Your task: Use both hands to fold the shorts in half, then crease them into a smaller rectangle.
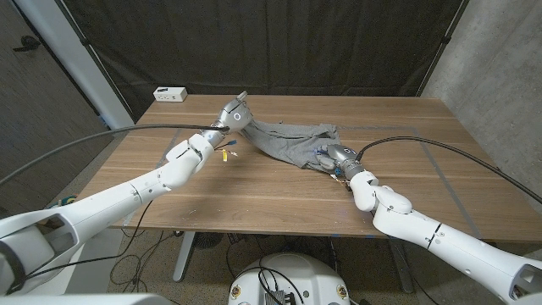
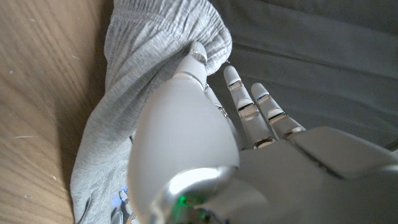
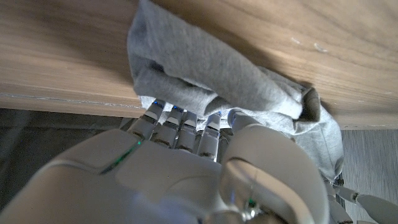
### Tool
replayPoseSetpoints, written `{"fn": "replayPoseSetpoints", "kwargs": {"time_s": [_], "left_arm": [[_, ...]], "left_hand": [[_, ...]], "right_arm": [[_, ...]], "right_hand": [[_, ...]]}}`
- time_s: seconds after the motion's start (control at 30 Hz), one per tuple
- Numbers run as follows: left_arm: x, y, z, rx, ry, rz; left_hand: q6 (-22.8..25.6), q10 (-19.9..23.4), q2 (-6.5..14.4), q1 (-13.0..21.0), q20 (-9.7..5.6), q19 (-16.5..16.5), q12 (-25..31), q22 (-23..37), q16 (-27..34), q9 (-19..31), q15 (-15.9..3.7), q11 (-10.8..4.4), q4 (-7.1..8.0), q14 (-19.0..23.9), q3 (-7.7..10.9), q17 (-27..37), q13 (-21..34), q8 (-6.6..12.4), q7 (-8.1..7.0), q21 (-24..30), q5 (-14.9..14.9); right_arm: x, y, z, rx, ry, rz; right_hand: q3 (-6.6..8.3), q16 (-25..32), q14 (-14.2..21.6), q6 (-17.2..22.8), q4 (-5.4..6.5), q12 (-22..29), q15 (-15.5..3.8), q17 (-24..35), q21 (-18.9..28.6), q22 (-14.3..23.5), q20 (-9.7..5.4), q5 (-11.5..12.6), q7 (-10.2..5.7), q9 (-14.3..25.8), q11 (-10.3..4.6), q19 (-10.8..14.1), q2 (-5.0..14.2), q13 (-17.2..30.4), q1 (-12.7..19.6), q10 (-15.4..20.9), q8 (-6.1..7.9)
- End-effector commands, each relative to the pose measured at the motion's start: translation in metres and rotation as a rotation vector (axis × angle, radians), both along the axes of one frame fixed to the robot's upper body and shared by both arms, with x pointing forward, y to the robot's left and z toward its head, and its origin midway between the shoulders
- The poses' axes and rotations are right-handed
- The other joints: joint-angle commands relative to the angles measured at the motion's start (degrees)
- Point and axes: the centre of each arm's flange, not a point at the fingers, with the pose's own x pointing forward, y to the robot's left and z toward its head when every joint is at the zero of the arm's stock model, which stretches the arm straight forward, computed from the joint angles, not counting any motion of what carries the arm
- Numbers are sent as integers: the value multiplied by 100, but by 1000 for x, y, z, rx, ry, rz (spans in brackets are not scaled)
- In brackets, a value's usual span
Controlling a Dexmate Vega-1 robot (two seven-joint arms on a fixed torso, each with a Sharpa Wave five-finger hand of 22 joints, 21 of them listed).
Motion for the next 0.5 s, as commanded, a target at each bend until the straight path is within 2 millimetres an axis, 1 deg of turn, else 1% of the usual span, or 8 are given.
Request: {"fn": "replayPoseSetpoints", "kwargs": {"time_s": [0.03,0.07,0.2,0.27,0.3,0.43,0.5], "left_arm": [[-2,-5,17,161,-59,-31],[-2,-6,18,176,-66,-37],[-3,-8,19,239,-97,-62],[-4,-8,21,264,-109,-67],[-4,-8,22,277,-119,-73],[-5,-8,28,318,-149,-78],[-5,-8,31,334,-157,-74]], "left_hand": [[-130,-114,96,-50,50,-2,-96,29,-36,112,-916,13,84,-116,-14,12,144,58,-2,72,132],[-162,-141,96,-87,53,-8,-126,33,-63,147,-906,-3,119,-141,-29,5,157,88,-6,78,176],[-177,-151,76,-110,20,23,-155,35,-83,184,-904,-21,141,-155,-51,0,172,132,-8,97,236],[-174,-153,60,-113,0,37,-171,35,-89,207,-910,-24,146,-152,-64,-1,181,165,-11,106,278],[-172,-153,58,-112,0,41,-173,35,-90,211,-910,-25,147,-151,-65,-1,183,171,-12,108,285],[-170,-149,45,-106,-18,60,-188,35,-92,235,-913,-28,149,-142,-76,1,193,207,-17,119,331],[-170,-148,42,-105,-28,64,-191,35,-94,241,-913,-27,149,-141,-79,0,195,214,-17,121,341]], "right_arm": [[4,-2,-3,-27,9,2],[4,-2,-4,-30,9,5],[4,-2,-5,-36,15,18],[3,-2,-6,-43,11,17],[3,-2,-7,-42,14,17],[3,-2,-10,-49,26,18],[3,-2,-11,-52,25,19]], "right_hand": [[110,65,80,108,-18,14,-384,36,-18,3,-21,8,-23,12,-43,47,-34,18,100,76,-20],[115,67,81,114,-18,15,-387,38,-19,3,-22,7,-23,12,-43,48,-34,18,103,83,-18],[159,90,108,157,-29,18,-409,50,-11,4,-17,-2,-24,13,-47,88,-37,19,130,112,-12],[194,110,133,176,-45,19,-406,59,8,5,-21,-11,-23,13,-63,155,-47,19,156,133,-15],[213,139,183,193,-51,23,-395,69,19,5,-20,-21,-20,14,-42,197,-57,20,168,159,-16],[246,169,224,211,-84,30,-397,79,45,7,-16,-37,-18,14,-42,293,-81,21,203,211,-25],[252,178,236,230,-92,34,-402,82,46,7,-17,-42,-13,14,-57,302,-87,21,209,228,-21]]}}
